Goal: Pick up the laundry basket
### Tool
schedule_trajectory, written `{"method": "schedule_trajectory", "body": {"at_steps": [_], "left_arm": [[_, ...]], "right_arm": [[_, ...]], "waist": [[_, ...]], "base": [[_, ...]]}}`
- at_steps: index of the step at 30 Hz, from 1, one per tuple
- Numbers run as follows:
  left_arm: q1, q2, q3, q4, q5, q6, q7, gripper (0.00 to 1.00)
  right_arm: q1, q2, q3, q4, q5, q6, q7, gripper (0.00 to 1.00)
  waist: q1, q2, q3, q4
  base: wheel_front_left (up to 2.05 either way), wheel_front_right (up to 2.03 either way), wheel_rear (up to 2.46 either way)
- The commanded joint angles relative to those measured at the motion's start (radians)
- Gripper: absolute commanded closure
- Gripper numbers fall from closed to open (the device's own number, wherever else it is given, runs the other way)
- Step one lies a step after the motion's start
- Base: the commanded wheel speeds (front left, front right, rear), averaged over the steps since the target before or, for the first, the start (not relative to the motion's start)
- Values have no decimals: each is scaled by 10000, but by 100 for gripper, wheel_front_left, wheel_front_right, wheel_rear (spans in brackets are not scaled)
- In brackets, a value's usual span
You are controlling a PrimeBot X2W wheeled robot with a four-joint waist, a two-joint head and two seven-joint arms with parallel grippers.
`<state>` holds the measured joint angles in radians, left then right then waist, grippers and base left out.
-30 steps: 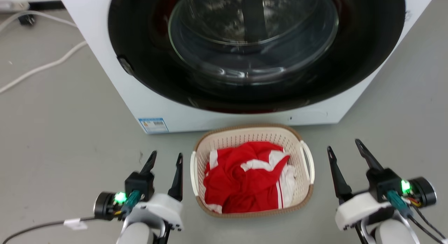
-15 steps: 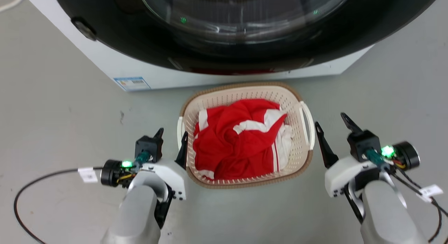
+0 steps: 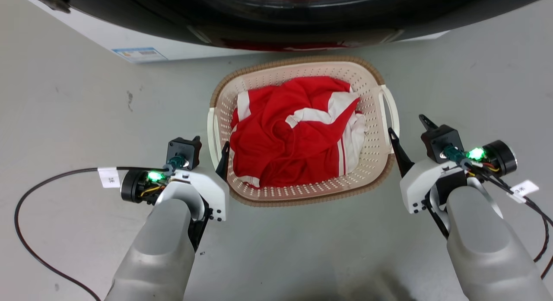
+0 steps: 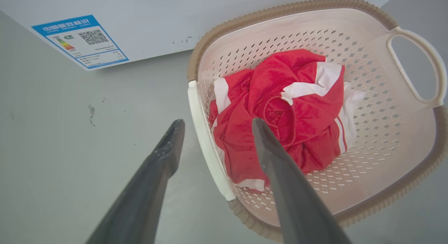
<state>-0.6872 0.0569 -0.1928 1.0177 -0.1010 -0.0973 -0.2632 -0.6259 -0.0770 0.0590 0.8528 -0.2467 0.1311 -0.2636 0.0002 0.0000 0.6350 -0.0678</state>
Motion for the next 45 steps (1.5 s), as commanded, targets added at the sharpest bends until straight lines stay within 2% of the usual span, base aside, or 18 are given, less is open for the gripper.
{"method": "schedule_trajectory", "body": {"at_steps": [1, 16, 35, 36, 37, 45], "left_arm": [[-213, 20, -19, 111, 16, -28, -24, 0], [-1469, 58, -262, 713, 185, 24, -24, 0], [-2281, -19, -739, 1402, 235, -30, -24, 0], [-2331, -22, -766, 1454, 235, -17, -24, 52], [-2380, -26, -793, 1484, 237, 0, -24, 100], [-2377, -85, -964, 1743, 101, -54, -29, 100]], "right_arm": [[-244, -19, 8, 153, -66, -7, -18, 0], [-1805, 49, -128, 1854, -119, -7, -19, 0], [-2834, 231, -304, 3257, -247, -7, -19, 0], [-2876, 235, -288, 3343, -290, -7, -17, 59], [-2922, 237, -288, 3381, -307, -7, -17, 100], [-3035, 234, -240, 3606, -369, -5, -21, 100]], "waist": [[-2, 0, 282, -16], [-2, 0, 1629, 52], [-2, 0, 2497, 137], [-2, 0, 2514, 139], [-2, 0, 2528, 139], [-2, 0, 2267, 101]], "base": [[0, 0, 0], [0, 0, 0], [0, 0, 0], [0, 0, 0], [0, 0, 0], [0, 0, 0]]}}
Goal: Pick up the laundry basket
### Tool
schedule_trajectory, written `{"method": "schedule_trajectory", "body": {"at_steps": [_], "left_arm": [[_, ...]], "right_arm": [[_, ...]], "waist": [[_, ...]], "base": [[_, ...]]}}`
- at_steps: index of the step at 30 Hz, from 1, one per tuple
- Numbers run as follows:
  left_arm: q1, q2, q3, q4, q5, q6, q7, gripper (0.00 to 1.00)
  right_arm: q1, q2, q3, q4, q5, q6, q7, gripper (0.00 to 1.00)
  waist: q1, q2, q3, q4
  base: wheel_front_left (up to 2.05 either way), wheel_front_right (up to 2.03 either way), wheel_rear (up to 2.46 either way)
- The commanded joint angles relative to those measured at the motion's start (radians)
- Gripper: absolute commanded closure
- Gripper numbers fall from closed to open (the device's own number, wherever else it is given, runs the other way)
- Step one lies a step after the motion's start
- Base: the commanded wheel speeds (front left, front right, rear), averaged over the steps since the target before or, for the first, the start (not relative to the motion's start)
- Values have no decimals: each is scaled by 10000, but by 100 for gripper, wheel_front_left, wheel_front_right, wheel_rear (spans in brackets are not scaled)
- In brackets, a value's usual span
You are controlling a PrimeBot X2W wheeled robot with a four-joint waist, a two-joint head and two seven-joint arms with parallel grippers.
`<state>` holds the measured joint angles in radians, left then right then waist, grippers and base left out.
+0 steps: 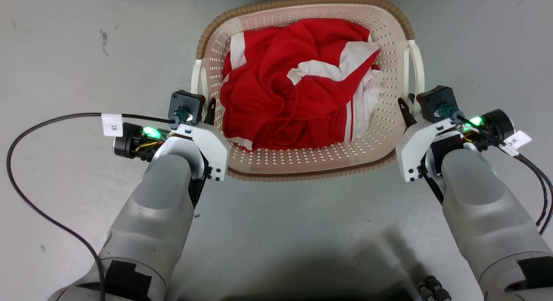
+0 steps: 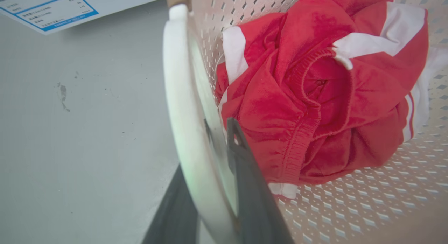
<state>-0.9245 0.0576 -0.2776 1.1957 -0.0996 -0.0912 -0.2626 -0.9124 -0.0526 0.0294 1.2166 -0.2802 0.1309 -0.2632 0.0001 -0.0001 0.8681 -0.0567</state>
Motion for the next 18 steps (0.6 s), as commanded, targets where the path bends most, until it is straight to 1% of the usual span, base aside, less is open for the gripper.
{"method": "schedule_trajectory", "body": {"at_steps": [1, 8, 11, 18], "left_arm": [[24, -99, -140, 16, 69, -124, -35, 100], [454, -101, -325, 294, -312, -248, -36, 100], [714, -105, -522, 454, -607, -330, -30, 100], [1385, -117, -975, 687, -1465, -431, 497, 100]], "right_arm": [[-153, -2, 69, 7, -14, -3, -24, 100], [333, 29, 397, 332, -8, -3, -24, 100], [596, 33, 719, 522, 210, -3, -10, 100], [1241, 37, 1986, 675, 1414, -3, 505, 100]], "waist": [[-1, 1, -154, -12], [-1, 1, -1226, 27], [-1, 1, -1842, 69], [-1, 1, -3276, 121]], "base": [[0, 0, 0], [0, 0, 0], [0, 0, 0], [0, 0, 0]]}}
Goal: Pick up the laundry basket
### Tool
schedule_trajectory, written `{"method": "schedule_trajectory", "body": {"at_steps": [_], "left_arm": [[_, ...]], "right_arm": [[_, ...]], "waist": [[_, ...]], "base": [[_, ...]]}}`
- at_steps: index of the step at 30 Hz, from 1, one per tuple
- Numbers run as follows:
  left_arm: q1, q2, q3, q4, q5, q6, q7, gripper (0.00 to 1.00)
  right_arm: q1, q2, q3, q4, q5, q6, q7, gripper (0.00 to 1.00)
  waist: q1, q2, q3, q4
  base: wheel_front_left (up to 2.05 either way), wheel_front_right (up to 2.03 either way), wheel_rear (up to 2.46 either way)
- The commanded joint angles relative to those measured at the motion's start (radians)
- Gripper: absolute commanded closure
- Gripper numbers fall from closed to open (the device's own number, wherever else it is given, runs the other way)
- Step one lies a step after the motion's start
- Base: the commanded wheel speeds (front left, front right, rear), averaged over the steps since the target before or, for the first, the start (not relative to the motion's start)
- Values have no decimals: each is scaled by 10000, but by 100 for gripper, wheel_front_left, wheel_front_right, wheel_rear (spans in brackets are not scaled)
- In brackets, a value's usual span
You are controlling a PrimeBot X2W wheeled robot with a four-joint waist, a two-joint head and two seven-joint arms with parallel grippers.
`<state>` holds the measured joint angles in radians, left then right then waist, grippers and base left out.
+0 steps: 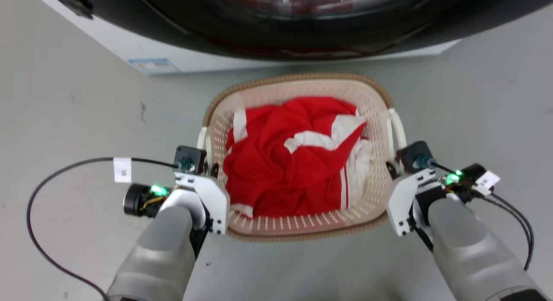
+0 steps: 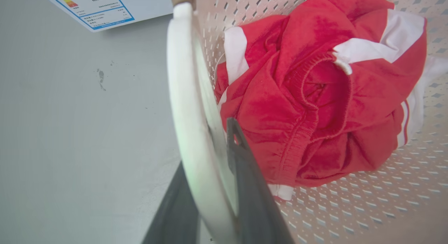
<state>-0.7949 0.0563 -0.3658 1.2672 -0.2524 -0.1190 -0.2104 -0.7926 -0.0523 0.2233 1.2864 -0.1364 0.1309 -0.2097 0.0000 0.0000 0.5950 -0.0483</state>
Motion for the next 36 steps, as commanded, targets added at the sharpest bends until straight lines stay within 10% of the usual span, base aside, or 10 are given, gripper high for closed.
{"method": "schedule_trajectory", "body": {"at_steps": [1, 36], "left_arm": [[203, -105, -159, -11, -67, -159, 66, 100], [2401, -116, -2542, -15, -3156, -197, 2161, 100]], "right_arm": [[154, 33, 278, -17, 162, -2, 87, 100], [2285, -78, 6214, -545, 5966, 59, 2538, 100]], "waist": [[0, 0, -760, 44], [0, 0, -5709, 398]], "base": [[0, 0, 0], [0, 0, 0]]}}
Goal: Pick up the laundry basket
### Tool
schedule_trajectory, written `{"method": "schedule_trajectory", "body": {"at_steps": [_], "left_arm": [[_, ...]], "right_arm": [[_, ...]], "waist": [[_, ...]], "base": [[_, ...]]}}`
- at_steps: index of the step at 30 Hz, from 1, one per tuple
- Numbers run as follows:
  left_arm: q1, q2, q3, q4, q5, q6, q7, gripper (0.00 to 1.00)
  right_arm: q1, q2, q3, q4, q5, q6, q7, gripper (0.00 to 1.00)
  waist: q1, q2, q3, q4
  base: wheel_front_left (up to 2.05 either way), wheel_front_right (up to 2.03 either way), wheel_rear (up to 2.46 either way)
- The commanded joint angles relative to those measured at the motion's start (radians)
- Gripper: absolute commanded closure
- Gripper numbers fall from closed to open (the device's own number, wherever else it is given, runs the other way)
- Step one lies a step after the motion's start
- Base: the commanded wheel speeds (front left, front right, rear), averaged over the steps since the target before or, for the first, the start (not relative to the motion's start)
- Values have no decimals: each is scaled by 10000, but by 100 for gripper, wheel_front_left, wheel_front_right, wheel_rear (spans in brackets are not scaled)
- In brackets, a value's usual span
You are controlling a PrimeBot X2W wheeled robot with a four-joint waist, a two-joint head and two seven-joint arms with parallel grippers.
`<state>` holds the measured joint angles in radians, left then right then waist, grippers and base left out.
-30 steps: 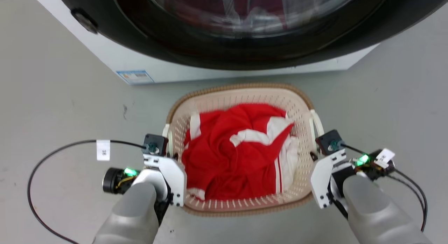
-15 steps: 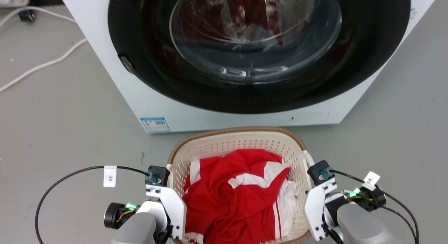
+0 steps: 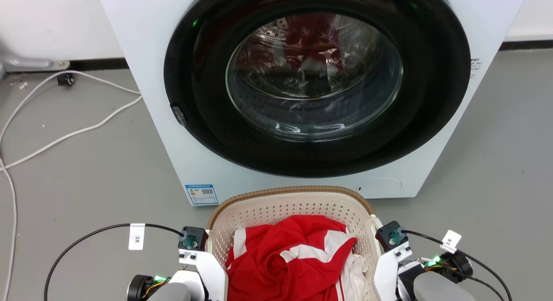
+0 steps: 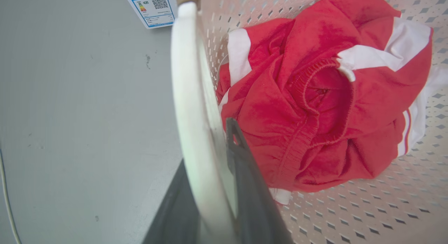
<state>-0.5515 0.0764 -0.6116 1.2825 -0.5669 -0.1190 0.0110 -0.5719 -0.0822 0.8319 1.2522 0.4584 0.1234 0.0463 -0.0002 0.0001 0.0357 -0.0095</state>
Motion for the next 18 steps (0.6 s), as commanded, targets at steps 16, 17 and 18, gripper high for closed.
{"method": "schedule_trajectory", "body": {"at_steps": [16, 17, 18], "left_arm": [[396, -153, -437, -59, -494, -187, 92, 100], [428, -141, -454, -51, -505, -187, 80, 100], [456, -133, -469, -46, -516, -187, 76, 100]], "right_arm": [[446, -24, 1454, -198, 1338, 132, 290, 100], [454, -29, 1527, -196, 1397, 132, 292, 100], [472, -36, 1599, -194, 1455, 132, 294, 100]], "waist": [[2, -1, -900, -167], [2, -1, -938, -186], [2, -1, -976, -206]], "base": [[0, 0, 0], [0, 0, 0], [0, 0, 0]]}}
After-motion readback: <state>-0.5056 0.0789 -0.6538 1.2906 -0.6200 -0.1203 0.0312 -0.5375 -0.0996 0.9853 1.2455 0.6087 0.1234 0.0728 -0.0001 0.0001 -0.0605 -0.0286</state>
